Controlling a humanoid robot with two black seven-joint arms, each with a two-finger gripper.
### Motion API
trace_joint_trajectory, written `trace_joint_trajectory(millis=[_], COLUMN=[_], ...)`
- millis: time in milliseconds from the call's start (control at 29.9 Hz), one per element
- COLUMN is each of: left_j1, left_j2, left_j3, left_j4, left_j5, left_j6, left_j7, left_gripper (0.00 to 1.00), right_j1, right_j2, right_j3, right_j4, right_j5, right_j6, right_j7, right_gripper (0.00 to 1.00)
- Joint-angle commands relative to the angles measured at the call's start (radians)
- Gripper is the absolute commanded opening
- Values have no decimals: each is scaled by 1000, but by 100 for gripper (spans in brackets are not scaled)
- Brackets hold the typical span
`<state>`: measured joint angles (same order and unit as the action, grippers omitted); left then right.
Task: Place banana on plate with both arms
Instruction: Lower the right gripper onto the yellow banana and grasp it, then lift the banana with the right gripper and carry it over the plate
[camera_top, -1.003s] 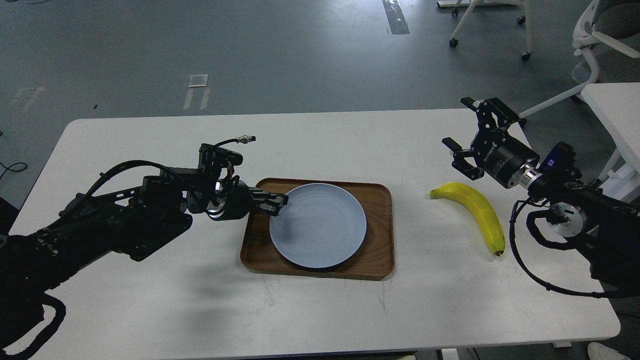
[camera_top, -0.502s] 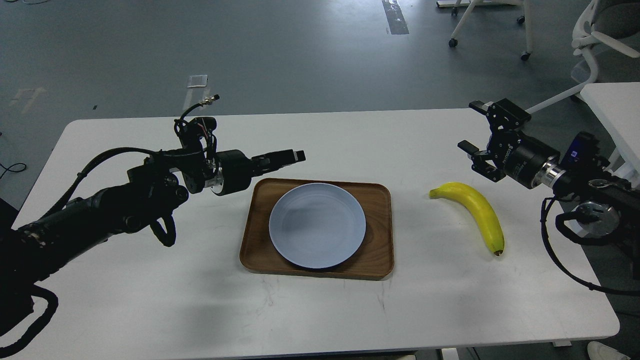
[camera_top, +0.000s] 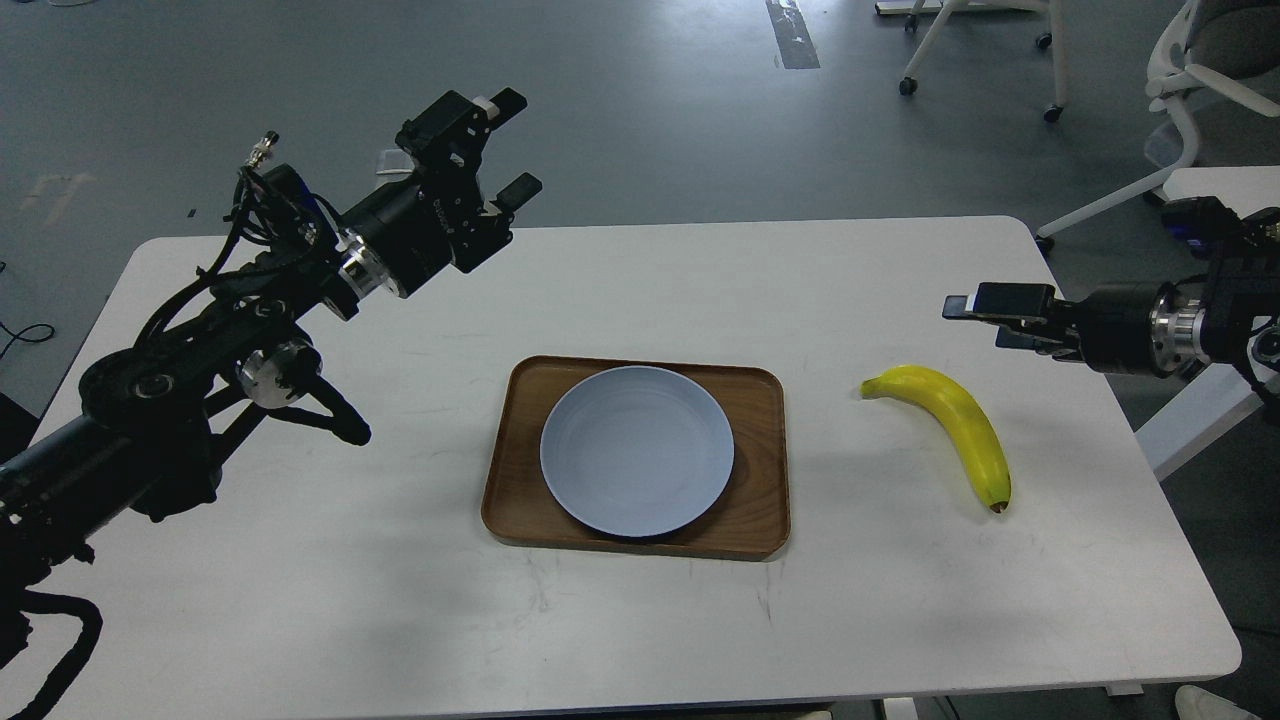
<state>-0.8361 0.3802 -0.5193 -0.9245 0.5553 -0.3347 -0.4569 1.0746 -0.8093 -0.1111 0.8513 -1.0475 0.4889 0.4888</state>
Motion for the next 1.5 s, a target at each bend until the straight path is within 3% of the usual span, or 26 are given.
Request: trace_joint_trajectory(millis=[0,334,635,769,903,1003,1170,1471], left_j1=[17,18,22,25,25,25,32,32], left_j2=[16,16,13,13,14,14,16,19], left_j3=[-4,-5,-4,-4,-4,-2,-4,-5], left_j4=[-34,-36,-36,-36,-36,-36,-36,-36], left_j5=[-3,-2,6,8,8,8,8,5], left_j6=[-3,-3,0,0,0,0,0,0], left_j7=[1,3,3,3,3,3,3,3], left_gripper=[98,98,98,98,98,98,98,98], right_j1=[14,19,25,25,31,31,36,174], right_j2=[33,179,214,214,217,222,219,199], right_j3=[-76,-225,-280,-294,-318,-325,-328,-328], right_j4=[-43,-159,-189,-186,-182,-179,-164,-80], right_j5=[-83,-120,-123,-123,-123,-123,-123,-121], right_j6=[0,-55,-56,-55,-55,-55,-50,-43], right_j7=[0,0,0,0,0,0,0,0], right_gripper=[100,100,96,86,42,16,2,0])
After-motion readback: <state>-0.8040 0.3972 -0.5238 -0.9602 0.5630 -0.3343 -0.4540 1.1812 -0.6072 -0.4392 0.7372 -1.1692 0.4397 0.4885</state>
